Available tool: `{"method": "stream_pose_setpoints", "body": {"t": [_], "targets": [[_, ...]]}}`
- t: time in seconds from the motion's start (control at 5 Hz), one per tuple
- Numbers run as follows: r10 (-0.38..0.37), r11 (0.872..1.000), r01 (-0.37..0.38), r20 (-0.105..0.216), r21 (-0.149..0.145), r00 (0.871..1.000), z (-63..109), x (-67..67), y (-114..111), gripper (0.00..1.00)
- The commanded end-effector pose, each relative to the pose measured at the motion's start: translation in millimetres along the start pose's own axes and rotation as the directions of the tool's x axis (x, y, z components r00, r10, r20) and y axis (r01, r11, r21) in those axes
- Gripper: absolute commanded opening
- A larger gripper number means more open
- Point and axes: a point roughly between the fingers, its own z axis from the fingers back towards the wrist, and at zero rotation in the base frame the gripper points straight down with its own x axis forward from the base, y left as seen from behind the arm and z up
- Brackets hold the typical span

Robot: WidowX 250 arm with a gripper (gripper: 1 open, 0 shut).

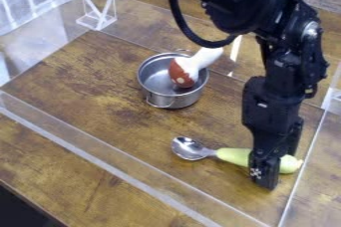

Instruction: Move the green spoon to the left

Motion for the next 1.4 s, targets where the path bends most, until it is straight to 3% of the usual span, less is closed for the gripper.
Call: {"method": "stream_pose_setpoints", "body": {"t": [0.0, 0.2, 0.6, 1.2], "targets": [[0.011, 0.999, -0.012, -0.018, -0.040, 1.000, 20.3, -4.3, -4.1, 1.00], [0.031, 0.999, -0.032, -0.019, -0.038, 0.999, 21.6, -6.4, -5.8, 1.00], [-0.041, 0.999, 0.040, -0.027, -0.025, 0.999, 22.5, 0.2, -0.7, 1.00], [0.029, 0.999, -0.030, -0.027, -0.020, 0.999, 26.8, 14.4, 4.5, 1.00]]}}
